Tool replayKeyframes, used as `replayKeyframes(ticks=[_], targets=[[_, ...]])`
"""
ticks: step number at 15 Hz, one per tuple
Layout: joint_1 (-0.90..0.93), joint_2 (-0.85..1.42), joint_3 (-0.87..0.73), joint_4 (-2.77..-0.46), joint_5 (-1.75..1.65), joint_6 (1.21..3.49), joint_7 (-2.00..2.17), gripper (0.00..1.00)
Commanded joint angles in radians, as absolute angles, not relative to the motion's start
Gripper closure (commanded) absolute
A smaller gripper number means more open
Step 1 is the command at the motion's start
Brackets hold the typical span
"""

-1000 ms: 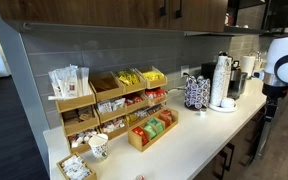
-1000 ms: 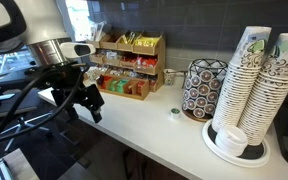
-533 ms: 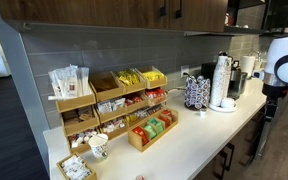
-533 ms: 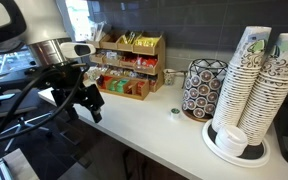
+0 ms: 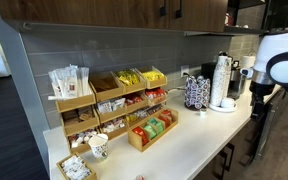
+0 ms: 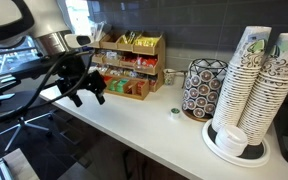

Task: Close the lid of the candy rack that is in front of the snacks rack

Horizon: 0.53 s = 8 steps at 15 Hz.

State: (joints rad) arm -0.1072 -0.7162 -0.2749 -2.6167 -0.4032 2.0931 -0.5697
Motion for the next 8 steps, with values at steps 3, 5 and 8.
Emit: replayKeyframes(ticks=[3, 5, 8], targets=[[0.107, -0.634, -0.206, -2.530, -0.253, 2.208, -0.645, 0.00], [0.170, -0.586, -0.179, -2.493, -0.203, 2.278, -0.663, 0.00], [0.236, -0.513, -0.147, -2.445, -0.144, 2.377, -0.686, 0.00]])
